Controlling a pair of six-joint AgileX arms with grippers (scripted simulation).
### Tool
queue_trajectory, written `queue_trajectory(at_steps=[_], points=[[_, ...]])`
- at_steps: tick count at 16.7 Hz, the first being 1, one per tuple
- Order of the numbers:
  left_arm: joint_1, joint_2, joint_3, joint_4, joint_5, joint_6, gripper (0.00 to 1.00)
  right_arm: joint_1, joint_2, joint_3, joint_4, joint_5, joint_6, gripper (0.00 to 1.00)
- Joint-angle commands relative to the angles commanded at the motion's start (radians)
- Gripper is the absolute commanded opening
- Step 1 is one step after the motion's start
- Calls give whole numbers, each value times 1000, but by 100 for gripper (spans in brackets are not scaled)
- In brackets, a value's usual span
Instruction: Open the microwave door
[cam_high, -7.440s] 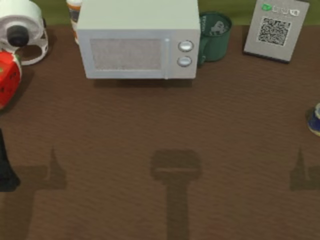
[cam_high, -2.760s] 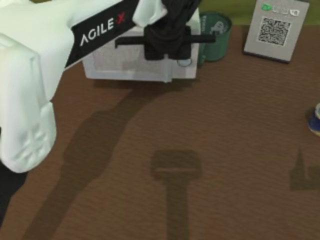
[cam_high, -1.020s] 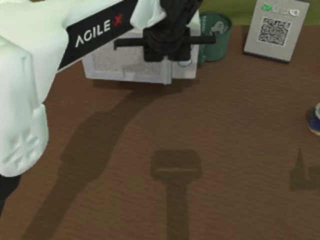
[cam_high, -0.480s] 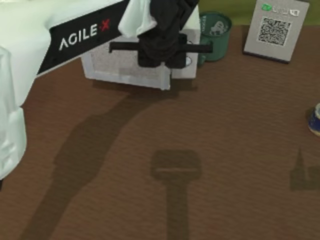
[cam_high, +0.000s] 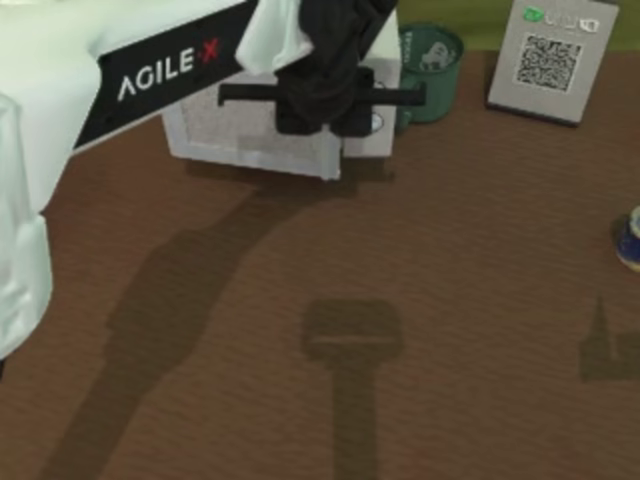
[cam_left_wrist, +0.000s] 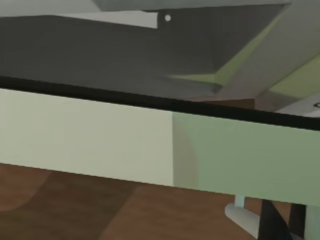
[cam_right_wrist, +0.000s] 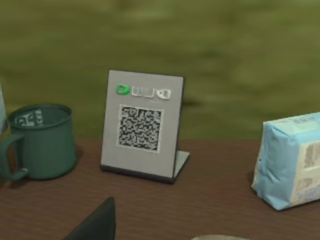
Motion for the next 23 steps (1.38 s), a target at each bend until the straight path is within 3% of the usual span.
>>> queue_trajectory(at_steps=[18,23], points=[[-6,1,-4,3,6,-2,0,0,0,0,0,0,0,100],[6,-64,-116,52,35,71,0,0,0,0,0,0,0,100]])
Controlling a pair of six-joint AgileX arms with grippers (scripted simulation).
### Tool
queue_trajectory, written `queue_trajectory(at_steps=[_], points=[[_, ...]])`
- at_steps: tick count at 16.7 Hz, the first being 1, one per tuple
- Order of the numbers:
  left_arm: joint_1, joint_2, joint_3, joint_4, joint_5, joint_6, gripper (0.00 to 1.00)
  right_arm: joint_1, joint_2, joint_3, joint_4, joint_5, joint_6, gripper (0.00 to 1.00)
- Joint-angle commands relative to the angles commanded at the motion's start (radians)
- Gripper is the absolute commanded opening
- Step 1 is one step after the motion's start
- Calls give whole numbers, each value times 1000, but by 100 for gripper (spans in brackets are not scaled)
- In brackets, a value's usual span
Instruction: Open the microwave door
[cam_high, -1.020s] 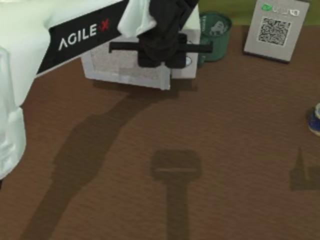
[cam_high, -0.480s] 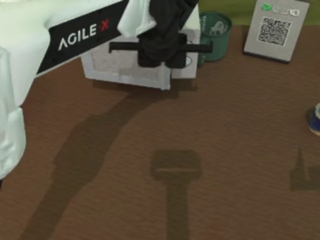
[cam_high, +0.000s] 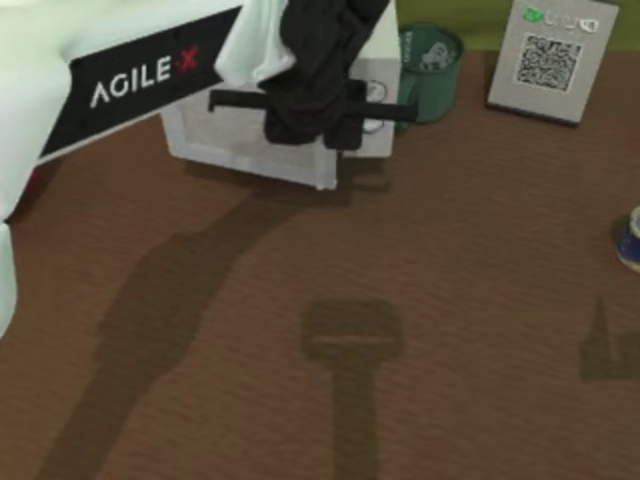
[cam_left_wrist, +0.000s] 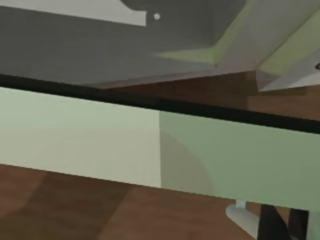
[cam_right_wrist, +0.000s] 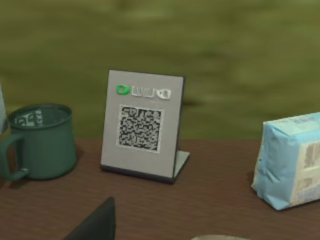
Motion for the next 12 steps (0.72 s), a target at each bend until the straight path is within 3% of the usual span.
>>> queue_trajectory(at_steps=[12], points=[[3,-28,-29,24,11,24,0,0,0,0,0,0,0,100]])
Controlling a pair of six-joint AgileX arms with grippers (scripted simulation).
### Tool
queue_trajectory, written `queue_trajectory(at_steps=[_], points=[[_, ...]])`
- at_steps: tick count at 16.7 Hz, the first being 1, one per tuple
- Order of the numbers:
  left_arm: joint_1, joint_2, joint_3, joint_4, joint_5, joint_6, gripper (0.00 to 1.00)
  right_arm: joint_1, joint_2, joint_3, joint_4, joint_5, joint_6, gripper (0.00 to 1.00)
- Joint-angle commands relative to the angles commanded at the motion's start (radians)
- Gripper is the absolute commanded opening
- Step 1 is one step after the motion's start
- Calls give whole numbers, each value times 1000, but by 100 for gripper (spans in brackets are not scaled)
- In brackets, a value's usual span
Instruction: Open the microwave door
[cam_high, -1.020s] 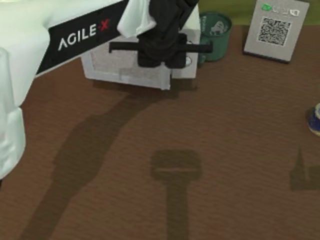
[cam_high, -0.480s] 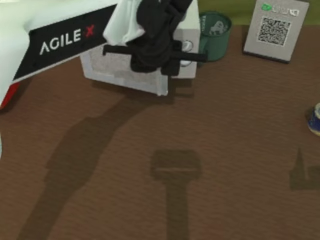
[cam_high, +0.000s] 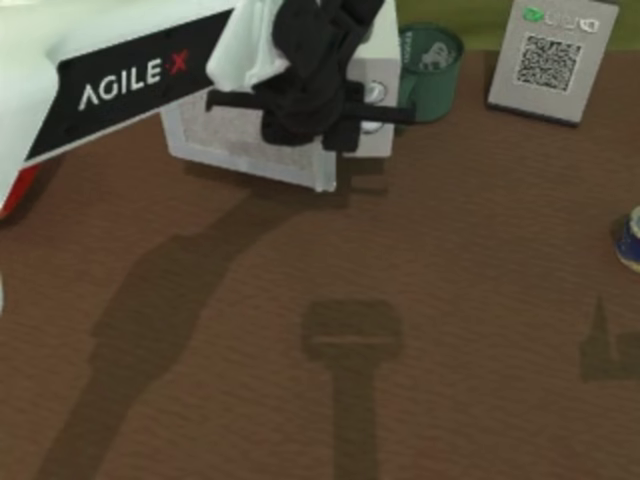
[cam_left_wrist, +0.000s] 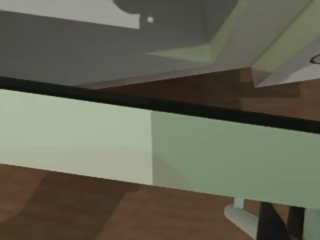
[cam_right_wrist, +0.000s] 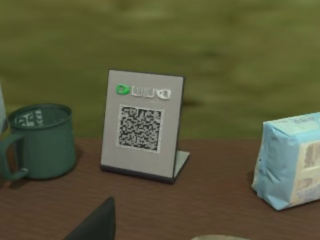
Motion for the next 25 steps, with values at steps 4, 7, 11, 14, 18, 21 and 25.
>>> queue_trajectory(at_steps=[4,7,11,14,18,21,25], points=[[0,0,0,0,0,0,0,0,0,0,0,0,0,100],[0,0,0,0,0,0,0,0,0,0,0,0,0,100],[0,0,0,0,0,0,0,0,0,0,0,0,0,100],[0,0,0,0,0,0,0,0,0,0,0,0,0,100],[-5,-6,-11,8,9,6,0,0,0,0,0,0,0,100],[5,-41,-71,31,30,52,0,0,0,0,0,0,0,100],[16,-88,-133,64,55,105,0,0,0,0,0,0,0,100]])
